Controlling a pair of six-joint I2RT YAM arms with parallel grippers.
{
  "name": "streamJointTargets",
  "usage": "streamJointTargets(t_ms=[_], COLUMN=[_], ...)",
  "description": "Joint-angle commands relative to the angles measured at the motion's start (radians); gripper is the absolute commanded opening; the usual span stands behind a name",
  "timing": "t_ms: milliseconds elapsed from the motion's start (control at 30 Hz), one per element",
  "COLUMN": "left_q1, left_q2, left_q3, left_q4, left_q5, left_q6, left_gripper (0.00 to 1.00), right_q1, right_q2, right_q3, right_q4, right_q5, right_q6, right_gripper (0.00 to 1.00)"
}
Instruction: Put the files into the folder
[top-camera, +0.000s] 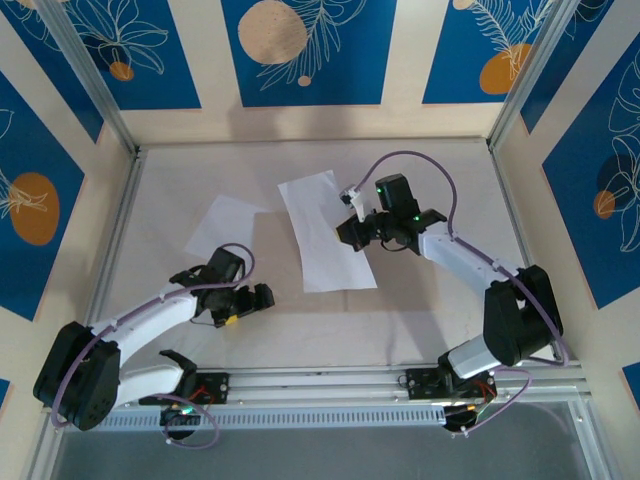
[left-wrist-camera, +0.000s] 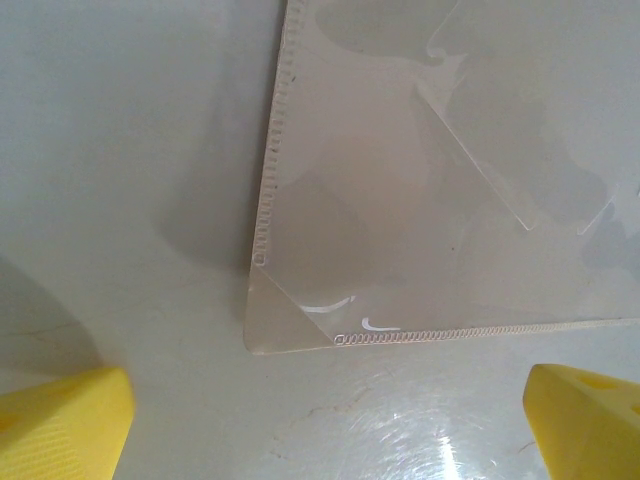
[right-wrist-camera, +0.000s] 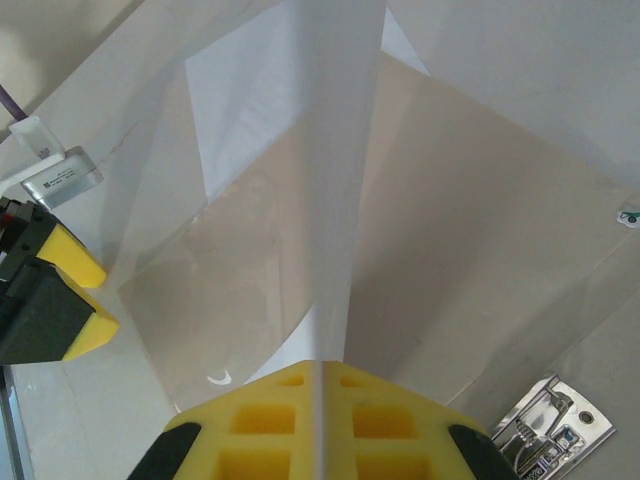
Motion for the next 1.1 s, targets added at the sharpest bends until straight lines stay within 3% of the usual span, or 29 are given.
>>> streamJointTargets(t_ms=[0,533,1067], left_q1=[0.013,0.013,0.013], left_q2=[0.009,0.019,0.0], left_q3=[-0.002,-0.001,-0.013], left_q4=[-0.009,-0.01,-0.015], left_q5=[0.012,0.013,0.007], left_q6=[0.003,0.014,0.012], left_gripper=[1.0,1.0,1.0], right_q1=[0.022,0.103,0.111], right_q2=[0.024,0.166,0.214], right_q3=[0.038,0.145,0.162], right_q4=[-0.016,-0.097,-0.049], right_q5=[0.029,0.232,0.172], right_q6=[0.013,0.06,0.135], right_gripper=[0.0,0.0,0.0])
